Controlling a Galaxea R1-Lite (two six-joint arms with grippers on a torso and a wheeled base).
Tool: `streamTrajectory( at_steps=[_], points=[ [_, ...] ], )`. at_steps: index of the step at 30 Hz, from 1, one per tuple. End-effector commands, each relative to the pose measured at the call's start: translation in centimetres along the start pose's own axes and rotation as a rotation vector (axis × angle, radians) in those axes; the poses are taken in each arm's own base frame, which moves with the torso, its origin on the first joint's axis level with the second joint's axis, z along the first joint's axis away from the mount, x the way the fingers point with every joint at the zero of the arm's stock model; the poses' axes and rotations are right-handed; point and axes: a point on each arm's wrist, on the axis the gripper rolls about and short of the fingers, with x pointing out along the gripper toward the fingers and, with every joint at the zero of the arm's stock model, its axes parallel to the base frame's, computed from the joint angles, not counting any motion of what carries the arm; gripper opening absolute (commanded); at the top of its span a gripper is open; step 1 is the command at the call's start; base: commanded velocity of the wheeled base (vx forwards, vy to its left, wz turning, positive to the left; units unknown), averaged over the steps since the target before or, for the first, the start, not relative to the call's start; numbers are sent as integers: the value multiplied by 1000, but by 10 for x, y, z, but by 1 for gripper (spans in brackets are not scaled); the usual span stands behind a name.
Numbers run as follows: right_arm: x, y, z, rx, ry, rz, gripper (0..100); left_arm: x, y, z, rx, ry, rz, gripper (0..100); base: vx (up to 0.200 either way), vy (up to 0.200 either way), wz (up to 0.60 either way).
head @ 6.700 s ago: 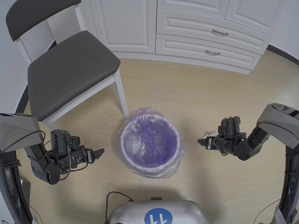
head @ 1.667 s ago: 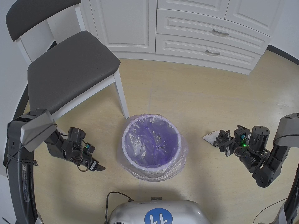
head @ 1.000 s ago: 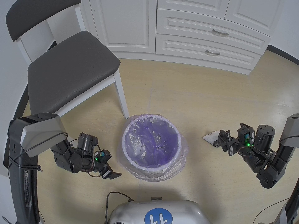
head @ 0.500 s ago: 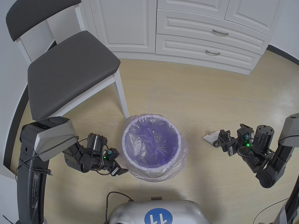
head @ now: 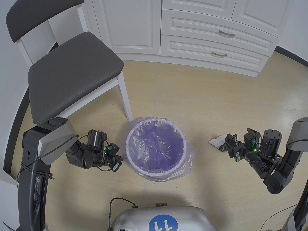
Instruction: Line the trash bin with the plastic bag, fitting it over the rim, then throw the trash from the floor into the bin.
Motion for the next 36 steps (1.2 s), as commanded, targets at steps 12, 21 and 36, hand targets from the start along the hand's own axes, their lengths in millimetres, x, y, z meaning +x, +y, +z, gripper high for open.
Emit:
streamTrajectory(
  at_steps=[12, 21, 36],
  points=[
    [1, -1, 0, -1, -12, -7, 100, 42, 47, 17, -9, 1, 27, 0, 0, 0, 0],
    [4, 1, -4, -4, -4, 19, 100, 55, 38, 16, -17, 37, -31, 0, 0, 0, 0],
    [14, 13, -23, -18, 59, 51, 100, 43, 37, 16, -39, -21, -132, 100, 0, 0, 0]
  ],
)
